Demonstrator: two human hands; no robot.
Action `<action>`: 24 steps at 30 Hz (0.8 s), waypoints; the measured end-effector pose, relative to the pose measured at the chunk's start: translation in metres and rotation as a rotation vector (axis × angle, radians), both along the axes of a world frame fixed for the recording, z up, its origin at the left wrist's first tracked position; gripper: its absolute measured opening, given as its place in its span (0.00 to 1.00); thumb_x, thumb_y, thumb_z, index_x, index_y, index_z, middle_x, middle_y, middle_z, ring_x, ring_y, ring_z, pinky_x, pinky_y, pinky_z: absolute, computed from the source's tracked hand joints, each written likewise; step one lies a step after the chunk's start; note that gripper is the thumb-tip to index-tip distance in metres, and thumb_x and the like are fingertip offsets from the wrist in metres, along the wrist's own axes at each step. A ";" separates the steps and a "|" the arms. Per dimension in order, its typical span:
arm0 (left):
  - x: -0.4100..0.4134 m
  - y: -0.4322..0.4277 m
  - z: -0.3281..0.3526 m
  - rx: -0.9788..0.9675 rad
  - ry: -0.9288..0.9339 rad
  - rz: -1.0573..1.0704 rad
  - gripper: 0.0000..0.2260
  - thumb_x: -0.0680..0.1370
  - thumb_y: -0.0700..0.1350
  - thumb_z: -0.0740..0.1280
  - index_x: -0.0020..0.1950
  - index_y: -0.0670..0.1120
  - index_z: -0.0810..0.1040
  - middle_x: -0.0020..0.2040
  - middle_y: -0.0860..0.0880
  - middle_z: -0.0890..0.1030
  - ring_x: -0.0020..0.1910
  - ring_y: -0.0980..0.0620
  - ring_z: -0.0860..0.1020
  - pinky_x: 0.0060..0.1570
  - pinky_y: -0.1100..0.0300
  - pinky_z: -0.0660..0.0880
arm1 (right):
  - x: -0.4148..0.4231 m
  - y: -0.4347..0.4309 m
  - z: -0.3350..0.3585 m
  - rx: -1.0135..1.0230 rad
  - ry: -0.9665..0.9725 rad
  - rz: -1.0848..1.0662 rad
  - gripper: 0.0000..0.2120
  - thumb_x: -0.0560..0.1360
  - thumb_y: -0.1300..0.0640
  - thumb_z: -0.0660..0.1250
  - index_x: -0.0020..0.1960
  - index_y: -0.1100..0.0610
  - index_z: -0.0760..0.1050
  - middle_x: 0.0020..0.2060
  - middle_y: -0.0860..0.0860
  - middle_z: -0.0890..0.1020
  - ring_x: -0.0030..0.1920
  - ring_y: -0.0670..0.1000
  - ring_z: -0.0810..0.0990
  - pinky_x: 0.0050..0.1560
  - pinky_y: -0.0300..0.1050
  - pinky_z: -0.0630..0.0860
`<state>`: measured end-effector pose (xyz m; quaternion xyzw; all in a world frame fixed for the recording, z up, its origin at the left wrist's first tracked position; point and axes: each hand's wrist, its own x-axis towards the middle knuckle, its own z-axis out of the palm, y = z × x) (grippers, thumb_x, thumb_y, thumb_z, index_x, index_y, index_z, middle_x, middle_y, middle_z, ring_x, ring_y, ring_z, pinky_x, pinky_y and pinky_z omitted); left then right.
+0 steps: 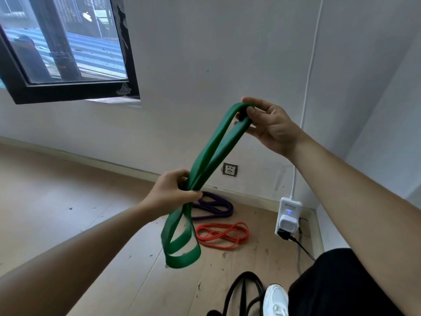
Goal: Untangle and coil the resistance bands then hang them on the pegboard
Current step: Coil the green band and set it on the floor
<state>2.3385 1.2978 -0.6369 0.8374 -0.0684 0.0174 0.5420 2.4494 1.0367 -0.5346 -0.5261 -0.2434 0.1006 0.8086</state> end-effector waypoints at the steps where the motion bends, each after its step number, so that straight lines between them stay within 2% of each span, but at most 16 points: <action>1: 0.001 0.004 0.000 0.011 0.030 -0.016 0.14 0.71 0.38 0.79 0.55 0.44 0.81 0.43 0.44 0.85 0.42 0.45 0.85 0.44 0.53 0.83 | 0.001 0.000 -0.004 -0.018 0.007 -0.011 0.13 0.78 0.67 0.64 0.62 0.63 0.75 0.46 0.59 0.84 0.50 0.59 0.82 0.60 0.60 0.79; 4: 0.003 0.009 0.002 -0.020 0.099 -0.090 0.14 0.74 0.38 0.76 0.57 0.43 0.80 0.43 0.44 0.84 0.41 0.48 0.85 0.43 0.56 0.82 | 0.006 0.002 -0.012 -0.051 0.037 -0.044 0.13 0.80 0.70 0.62 0.63 0.64 0.74 0.47 0.59 0.83 0.48 0.56 0.83 0.63 0.61 0.78; 6: 0.005 0.012 0.004 -0.047 0.117 -0.112 0.14 0.75 0.39 0.75 0.60 0.43 0.79 0.43 0.46 0.84 0.41 0.52 0.84 0.42 0.61 0.80 | 0.009 0.000 -0.016 -0.084 0.050 -0.048 0.15 0.80 0.71 0.61 0.65 0.64 0.73 0.49 0.60 0.82 0.48 0.56 0.83 0.62 0.59 0.79; 8: 0.008 0.018 0.008 -0.046 0.101 -0.097 0.13 0.75 0.40 0.75 0.58 0.43 0.79 0.39 0.51 0.84 0.39 0.54 0.82 0.42 0.61 0.78 | 0.012 -0.007 -0.020 -0.157 0.064 -0.028 0.18 0.79 0.73 0.62 0.67 0.64 0.72 0.50 0.60 0.81 0.51 0.56 0.83 0.59 0.57 0.81; 11: 0.011 0.030 0.018 -0.082 0.085 -0.071 0.11 0.74 0.41 0.75 0.55 0.41 0.80 0.35 0.54 0.81 0.37 0.55 0.79 0.41 0.63 0.76 | 0.019 -0.022 -0.032 -0.348 0.082 -0.030 0.23 0.76 0.78 0.60 0.67 0.62 0.72 0.54 0.60 0.81 0.57 0.59 0.82 0.57 0.54 0.82; 14: 0.013 0.037 0.030 -0.121 0.054 -0.047 0.11 0.74 0.37 0.75 0.56 0.40 0.82 0.36 0.54 0.82 0.37 0.57 0.79 0.37 0.67 0.75 | 0.021 -0.027 -0.047 -0.648 0.023 -0.026 0.23 0.73 0.79 0.64 0.62 0.60 0.77 0.54 0.58 0.83 0.59 0.58 0.82 0.58 0.51 0.81; 16: 0.013 0.038 0.035 -0.121 0.037 -0.033 0.12 0.74 0.38 0.76 0.56 0.42 0.83 0.39 0.51 0.82 0.38 0.54 0.80 0.37 0.65 0.76 | 0.018 -0.023 -0.053 -0.840 -0.052 0.003 0.21 0.72 0.77 0.68 0.61 0.62 0.78 0.53 0.59 0.84 0.56 0.57 0.83 0.58 0.49 0.81; 19: 0.011 0.034 0.040 -0.131 0.021 -0.008 0.12 0.73 0.39 0.76 0.56 0.44 0.84 0.40 0.51 0.84 0.38 0.55 0.81 0.38 0.64 0.77 | 0.010 -0.006 -0.061 -1.041 -0.127 0.072 0.20 0.70 0.73 0.73 0.61 0.65 0.79 0.54 0.62 0.84 0.54 0.58 0.83 0.59 0.54 0.80; 22: 0.011 0.029 0.043 -0.138 0.000 0.001 0.12 0.73 0.39 0.77 0.55 0.45 0.84 0.45 0.46 0.85 0.41 0.53 0.82 0.43 0.63 0.78 | -0.004 0.021 -0.066 -1.158 -0.219 0.170 0.21 0.70 0.67 0.77 0.61 0.60 0.80 0.51 0.58 0.85 0.51 0.54 0.83 0.55 0.48 0.81; 24: 0.010 0.024 0.045 -0.133 -0.015 -0.009 0.11 0.73 0.38 0.76 0.55 0.44 0.84 0.45 0.46 0.85 0.41 0.54 0.82 0.42 0.65 0.78 | -0.016 0.041 -0.062 -1.148 -0.287 0.210 0.21 0.70 0.63 0.78 0.61 0.58 0.79 0.51 0.56 0.85 0.53 0.53 0.83 0.54 0.46 0.81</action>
